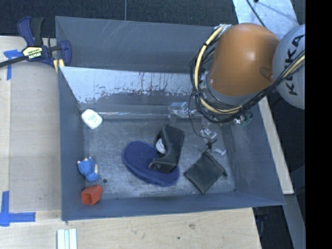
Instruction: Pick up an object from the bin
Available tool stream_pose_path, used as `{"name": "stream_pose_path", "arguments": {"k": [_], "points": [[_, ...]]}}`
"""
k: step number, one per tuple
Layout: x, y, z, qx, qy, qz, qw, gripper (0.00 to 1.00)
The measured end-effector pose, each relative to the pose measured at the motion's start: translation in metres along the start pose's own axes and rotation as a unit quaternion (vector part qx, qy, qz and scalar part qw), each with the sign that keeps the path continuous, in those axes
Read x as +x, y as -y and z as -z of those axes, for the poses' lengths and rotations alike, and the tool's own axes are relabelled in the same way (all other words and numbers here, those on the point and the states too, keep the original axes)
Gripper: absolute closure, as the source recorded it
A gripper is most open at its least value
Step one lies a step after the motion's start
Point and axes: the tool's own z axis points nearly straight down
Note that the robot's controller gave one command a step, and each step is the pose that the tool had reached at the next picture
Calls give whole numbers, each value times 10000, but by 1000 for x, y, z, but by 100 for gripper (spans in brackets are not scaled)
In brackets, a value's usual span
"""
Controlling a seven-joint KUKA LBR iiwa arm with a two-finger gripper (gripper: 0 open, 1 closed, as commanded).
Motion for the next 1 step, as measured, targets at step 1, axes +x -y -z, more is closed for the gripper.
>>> {"name": "stream_pose_path", "arguments": {"k": [1], "points": [[-20,11,-141,-2,16,437,9990,0]]}}
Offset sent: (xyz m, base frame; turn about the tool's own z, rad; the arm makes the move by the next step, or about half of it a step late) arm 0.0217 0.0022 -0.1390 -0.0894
